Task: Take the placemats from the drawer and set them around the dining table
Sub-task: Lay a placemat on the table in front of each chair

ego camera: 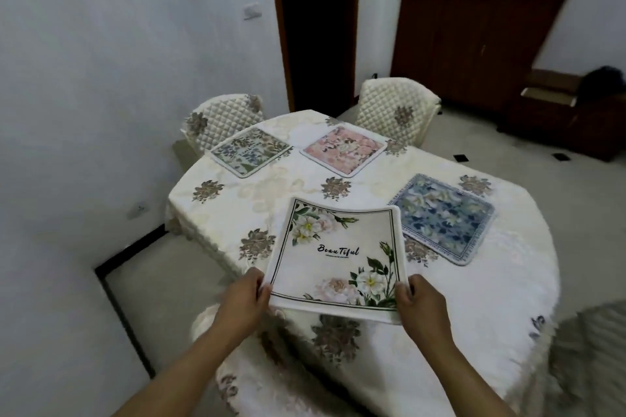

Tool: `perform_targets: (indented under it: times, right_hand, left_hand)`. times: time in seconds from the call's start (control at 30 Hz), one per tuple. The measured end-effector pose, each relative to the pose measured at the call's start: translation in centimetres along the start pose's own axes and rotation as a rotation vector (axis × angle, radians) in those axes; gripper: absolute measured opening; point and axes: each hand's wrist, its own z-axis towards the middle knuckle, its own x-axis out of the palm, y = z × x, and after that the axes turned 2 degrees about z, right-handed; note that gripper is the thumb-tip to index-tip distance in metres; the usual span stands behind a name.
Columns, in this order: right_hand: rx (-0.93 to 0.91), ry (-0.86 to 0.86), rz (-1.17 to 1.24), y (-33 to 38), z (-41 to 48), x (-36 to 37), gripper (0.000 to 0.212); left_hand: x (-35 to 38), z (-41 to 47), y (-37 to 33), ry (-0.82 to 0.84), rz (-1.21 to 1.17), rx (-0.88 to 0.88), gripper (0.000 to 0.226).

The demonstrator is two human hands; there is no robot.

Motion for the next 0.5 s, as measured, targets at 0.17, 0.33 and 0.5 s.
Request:
perform_targets:
  times: [0.17, 0.33, 0.5]
  right_hand:
    - [0.096, -0.107, -0.004, -1.4, -0.5, 1.4, 0.036]
    - [0.134, -0.091, -0.002, -2.7, 0.7, 4.8, 0.038]
    - [0.188, -0.020, -0.054, -3.4, 1.1, 9.1, 0.038]
  left_hand:
    - [1.4, 4.9, 0.4, 0.093, 0.016, 0.143, 0.018]
    - [2.7, 8.9, 1.3, 0.160, 0.050, 0.138, 0.020]
    - [3.8, 12.0, 3.6, 0.198, 0.060, 0.134, 0.027]
